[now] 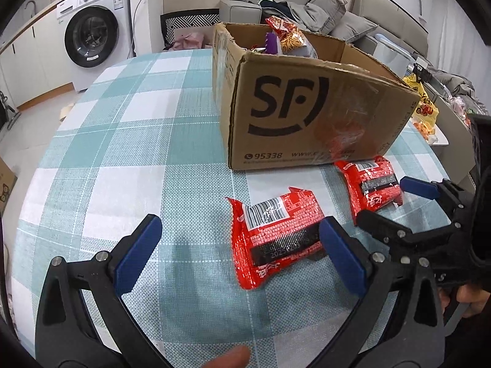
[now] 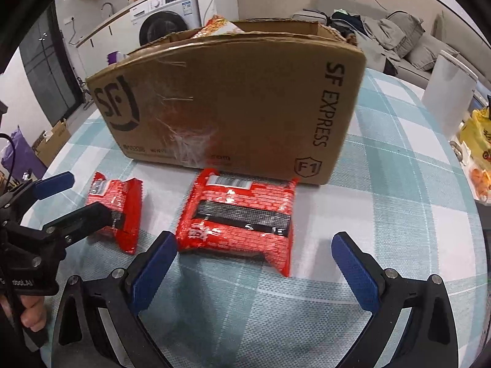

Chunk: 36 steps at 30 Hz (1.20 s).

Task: Organize snacks
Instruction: 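Withdraw both tools from the box toward the red chocolate bars on the table, then grasp the large red chocolate bar with the left tool while the right tool grasps the small red bar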

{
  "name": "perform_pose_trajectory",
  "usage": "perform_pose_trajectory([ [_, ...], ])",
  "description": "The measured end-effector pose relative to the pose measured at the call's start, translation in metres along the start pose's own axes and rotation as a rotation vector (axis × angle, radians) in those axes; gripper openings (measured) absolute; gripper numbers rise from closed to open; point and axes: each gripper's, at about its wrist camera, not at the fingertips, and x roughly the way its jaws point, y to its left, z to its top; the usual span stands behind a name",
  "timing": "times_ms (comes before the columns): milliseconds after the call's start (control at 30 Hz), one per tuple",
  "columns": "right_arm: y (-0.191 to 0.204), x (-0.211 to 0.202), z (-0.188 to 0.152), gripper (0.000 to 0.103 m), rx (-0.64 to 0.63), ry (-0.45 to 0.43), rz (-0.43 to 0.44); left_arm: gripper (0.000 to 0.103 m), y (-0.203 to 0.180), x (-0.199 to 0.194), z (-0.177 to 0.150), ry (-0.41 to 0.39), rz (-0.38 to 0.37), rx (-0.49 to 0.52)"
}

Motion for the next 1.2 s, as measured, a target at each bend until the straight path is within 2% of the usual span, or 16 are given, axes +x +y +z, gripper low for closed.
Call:
perform_pose_trajectory([
  [200,-0.016,-0.003,-0.001,0.103,0.018,0.011,-0.014,0.102,-0.008,0.000,-0.003,0.013,-0.035,0.022],
  [333,-0.021,-0.007,0.000,0.103,0.029,-0.004,0.021,0.102,-0.016,0.007,-0.006,0.033,-0.038,0.051],
  [567,-0.014,-0.001,0.000,0.103,-0.003,-0.004,0.020,0.102,-0.009,0.021,-0.006,0.073,-0.020,0.008],
  [767,-0.016,-0.002,-0.003,0.102,-0.026,0.006,-0.030,0.102,-0.006,0.023,-0.006,0.079,0.005,0.047],
  [900,-0.027,-0.003,-0.002,0.102,-0.005,0.010,-0.032,0.102,-0.003,0.022,-0.007,0.082,0.027,0.071],
  [1000,-0.030,-0.005,-0.001,0.099,0.002,0.000,-0.025,0.102,0.001,0.022,-0.006,0.081,0.023,0.054],
  [1200,-0.024,-0.009,-0.004,0.085,-0.007,-0.009,0.013,0.102,0.000,0.026,-0.008,0.090,0.026,0.053],
])
